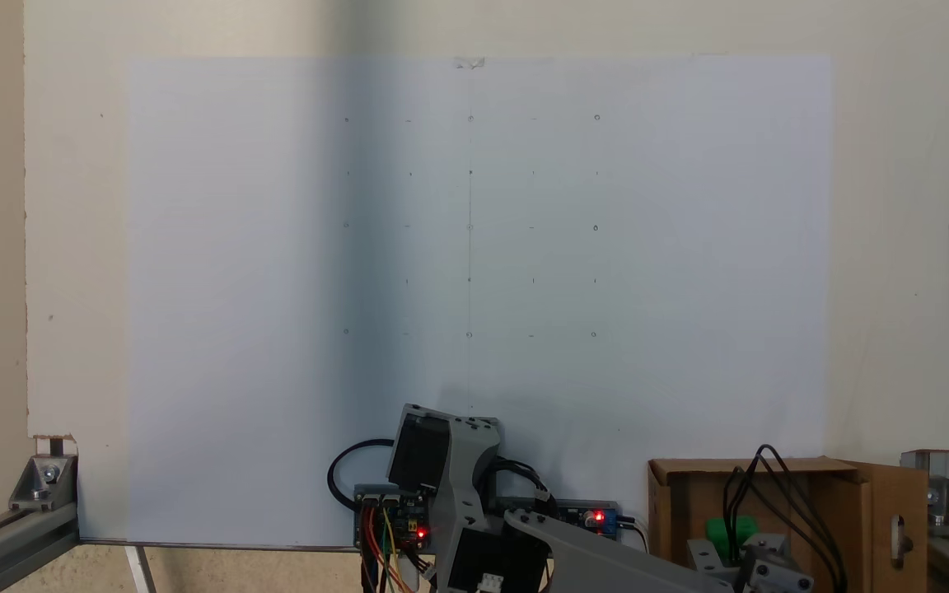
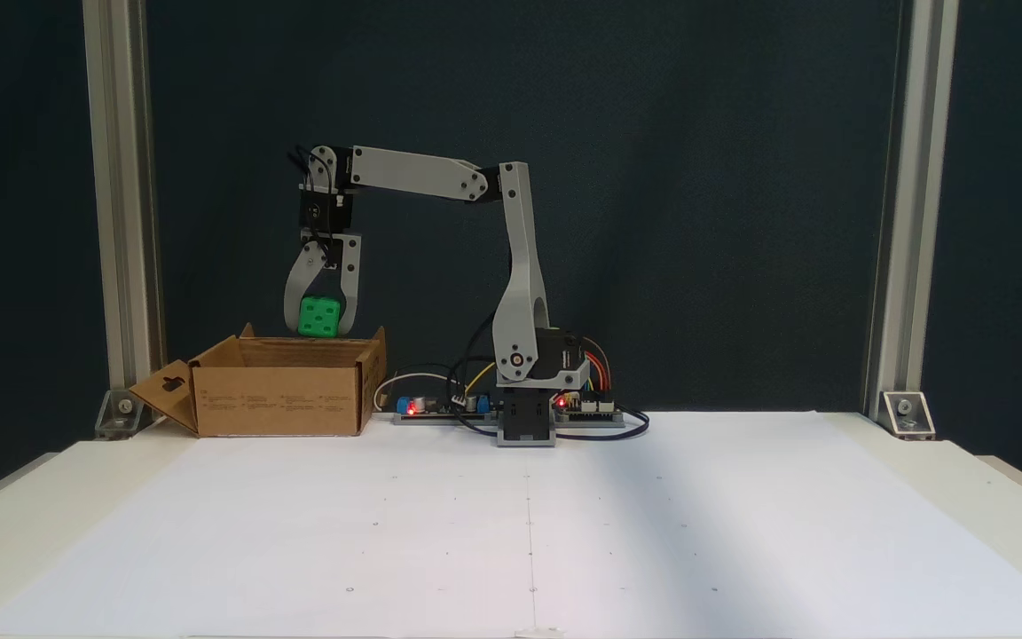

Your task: Grasp a green dice and put it in the bin.

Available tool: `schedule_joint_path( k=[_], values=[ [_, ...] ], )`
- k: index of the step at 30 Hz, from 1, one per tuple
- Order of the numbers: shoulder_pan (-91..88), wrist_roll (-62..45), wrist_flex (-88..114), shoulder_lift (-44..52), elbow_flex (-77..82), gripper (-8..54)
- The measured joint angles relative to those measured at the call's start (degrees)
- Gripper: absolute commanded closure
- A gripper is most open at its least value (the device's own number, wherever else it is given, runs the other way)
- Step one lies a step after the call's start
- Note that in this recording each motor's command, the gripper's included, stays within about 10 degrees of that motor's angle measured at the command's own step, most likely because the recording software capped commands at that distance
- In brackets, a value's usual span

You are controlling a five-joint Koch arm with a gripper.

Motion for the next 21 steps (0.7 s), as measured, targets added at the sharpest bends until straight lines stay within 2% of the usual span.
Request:
schedule_joint_path(
  k=[1, 2, 3, 4, 7, 21],
  values=[
    [0.00, 0.00, -0.09, 0.00, 0.00, 33.2],
    [0.00, 0.00, -0.09, 0.00, 0.00, 20.7],
    [0.00, 0.00, -0.09, 0.00, 0.00, 13.3],
    [0.00, 0.00, -0.09, 0.00, 0.00, 11.5],
    [0.00, 0.00, -0.18, 0.00, 0.00, 0.1],
    [-6.68, 0.00, -2.11, 0.53, -2.55, 2.5]
  ],
)
